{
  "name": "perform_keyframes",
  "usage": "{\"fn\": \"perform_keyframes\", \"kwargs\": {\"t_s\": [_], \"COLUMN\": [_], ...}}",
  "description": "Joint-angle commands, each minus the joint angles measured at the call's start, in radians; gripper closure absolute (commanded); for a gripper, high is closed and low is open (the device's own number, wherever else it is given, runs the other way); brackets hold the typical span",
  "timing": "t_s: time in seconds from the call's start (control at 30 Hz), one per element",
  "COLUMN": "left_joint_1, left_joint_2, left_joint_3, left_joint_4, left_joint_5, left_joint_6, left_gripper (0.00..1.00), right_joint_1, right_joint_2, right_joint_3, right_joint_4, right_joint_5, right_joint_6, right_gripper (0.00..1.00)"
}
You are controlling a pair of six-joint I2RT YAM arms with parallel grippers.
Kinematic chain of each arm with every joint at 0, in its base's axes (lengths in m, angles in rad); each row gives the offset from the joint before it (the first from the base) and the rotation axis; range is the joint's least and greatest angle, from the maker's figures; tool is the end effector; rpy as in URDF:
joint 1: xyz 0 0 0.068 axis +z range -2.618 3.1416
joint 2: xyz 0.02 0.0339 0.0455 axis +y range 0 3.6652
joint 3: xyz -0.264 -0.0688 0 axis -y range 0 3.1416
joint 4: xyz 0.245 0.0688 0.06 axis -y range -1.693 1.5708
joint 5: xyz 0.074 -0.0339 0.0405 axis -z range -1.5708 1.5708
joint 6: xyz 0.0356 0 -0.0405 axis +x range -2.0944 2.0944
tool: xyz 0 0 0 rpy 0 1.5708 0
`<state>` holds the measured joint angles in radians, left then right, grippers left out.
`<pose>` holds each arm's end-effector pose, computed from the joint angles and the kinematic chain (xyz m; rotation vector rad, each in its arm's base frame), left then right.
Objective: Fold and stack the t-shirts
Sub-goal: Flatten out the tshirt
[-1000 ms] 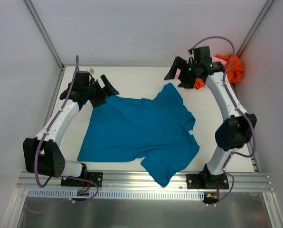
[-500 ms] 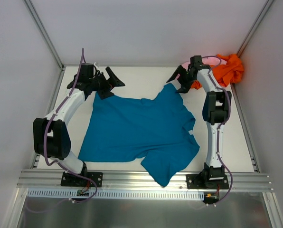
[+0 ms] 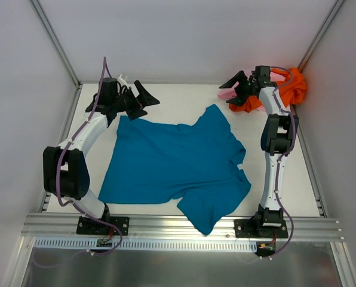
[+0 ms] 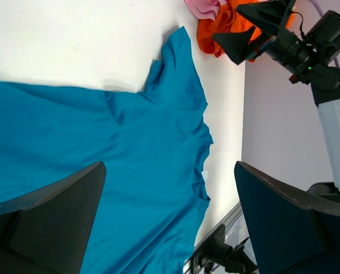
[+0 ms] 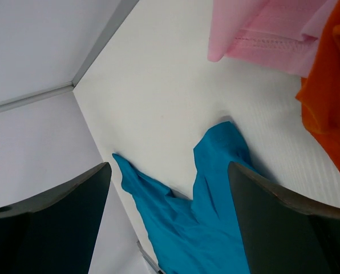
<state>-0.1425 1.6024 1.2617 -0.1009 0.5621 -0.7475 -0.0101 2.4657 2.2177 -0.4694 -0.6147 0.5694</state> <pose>0.3670 -0.0718 0.3076 -0.2577 2.1082 -1.1140 0.5560 0.0149 0.2089 0.3390 2.2986 0.9901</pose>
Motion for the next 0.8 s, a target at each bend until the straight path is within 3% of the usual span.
{"fn": "perform_keyframes", "kwargs": {"t_s": [0.0, 0.5, 0.53, 0.57, 0.63, 0.67, 0.77], "left_joint_1": [0.006, 0.006, 0.006, 0.006, 0.006, 0.006, 0.006], "left_joint_2": [0.036, 0.053, 0.054, 0.053, 0.051, 0.050, 0.044], "left_joint_3": [0.050, 0.097, 0.099, 0.097, 0.094, 0.093, 0.082], "left_joint_4": [0.090, 0.023, 0.024, 0.023, 0.023, 0.020, 0.020], "left_joint_5": [0.059, 0.062, 0.062, 0.062, 0.061, 0.061, 0.061], "left_joint_6": [-0.019, 0.013, 0.013, 0.011, 0.014, 0.019, 0.020], "left_gripper": [0.01, 0.01, 0.01, 0.01, 0.01, 0.01, 0.01], "right_joint_1": [-0.010, 0.002, 0.005, 0.009, 0.009, 0.009, 0.009], "right_joint_2": [0.048, 0.076, 0.076, 0.079, 0.090, 0.095, 0.096], "right_joint_3": [0.025, -0.150, -0.156, -0.165, -0.171, -0.171, -0.173], "right_joint_4": [0.070, 0.196, 0.199, 0.205, 0.218, 0.216, 0.219], "right_joint_5": [-0.076, -0.132, -0.140, -0.146, -0.166, -0.171, -0.175], "right_joint_6": [0.056, 0.107, 0.107, 0.110, 0.130, 0.135, 0.142], "right_gripper": [0.12, 0.16, 0.19, 0.36, 0.50, 0.64, 0.73]}}
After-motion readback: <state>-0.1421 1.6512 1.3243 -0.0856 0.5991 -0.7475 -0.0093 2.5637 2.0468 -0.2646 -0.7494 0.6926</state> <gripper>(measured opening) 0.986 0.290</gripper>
